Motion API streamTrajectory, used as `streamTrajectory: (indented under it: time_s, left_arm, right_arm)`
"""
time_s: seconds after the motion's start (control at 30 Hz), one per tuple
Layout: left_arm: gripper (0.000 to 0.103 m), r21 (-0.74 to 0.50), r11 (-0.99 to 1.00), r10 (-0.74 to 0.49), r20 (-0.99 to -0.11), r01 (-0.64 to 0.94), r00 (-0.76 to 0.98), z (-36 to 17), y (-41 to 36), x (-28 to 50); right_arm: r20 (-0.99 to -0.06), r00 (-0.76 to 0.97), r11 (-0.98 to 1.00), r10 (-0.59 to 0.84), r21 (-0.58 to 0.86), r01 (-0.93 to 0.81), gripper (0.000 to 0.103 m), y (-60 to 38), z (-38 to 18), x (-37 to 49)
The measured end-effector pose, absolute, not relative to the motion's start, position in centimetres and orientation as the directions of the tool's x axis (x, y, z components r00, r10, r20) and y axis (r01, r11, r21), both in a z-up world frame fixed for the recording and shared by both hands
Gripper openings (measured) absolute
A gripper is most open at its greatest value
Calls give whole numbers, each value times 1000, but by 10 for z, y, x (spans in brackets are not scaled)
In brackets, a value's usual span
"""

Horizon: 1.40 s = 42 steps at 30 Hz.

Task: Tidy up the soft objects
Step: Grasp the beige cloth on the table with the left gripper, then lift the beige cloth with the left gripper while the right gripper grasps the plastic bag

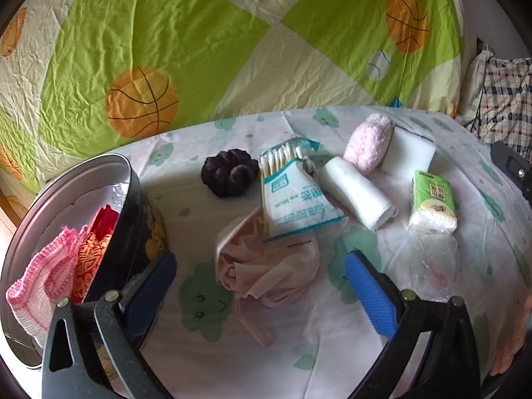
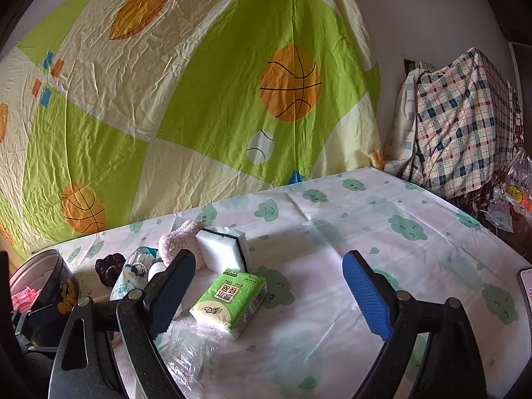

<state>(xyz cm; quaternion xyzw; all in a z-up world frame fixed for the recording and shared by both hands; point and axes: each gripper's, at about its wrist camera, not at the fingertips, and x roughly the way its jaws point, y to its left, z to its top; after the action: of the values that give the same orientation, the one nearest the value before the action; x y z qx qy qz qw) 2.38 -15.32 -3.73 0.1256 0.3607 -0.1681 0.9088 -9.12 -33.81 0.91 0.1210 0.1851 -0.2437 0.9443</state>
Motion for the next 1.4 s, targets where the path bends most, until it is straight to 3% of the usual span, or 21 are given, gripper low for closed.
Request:
streamTrajectory:
  time_s: [0.33,0.43,0.57,0.7,1.13,1.4]
  left_arm:
    - [99,11,939,-197,-805,345,560,-66,-157,55]
    - [76,-16,940,-219,-795,341,565,-65,-154,52]
    - [36,-32,933,-248,-778,358,577,-61,-150,47]
    - [21,-89,922,-304,-771,378,560,-59,-142,41]
    - [16,-260,848,-500,-680,461,537,-42,-109,-5]
    - [16,-208,846,-513,-571,492,641,-17,-97,-25]
  right_arm:
    - [-422,816,851,-394,168,498,92,-343,10,-91]
    - [-420,818,850,-392,175,497,92,-343,10,-92]
    - [-415,819,847,-396,178,500,92,-344,11,-93]
    - [-422,812,842,-403,177,510,92,-346,11,-92]
    - [-474,795,822,-378,224,524,92,-359,3,-92]
    - [-551,795,884,-256,199,423,92,-342,-9,-74]
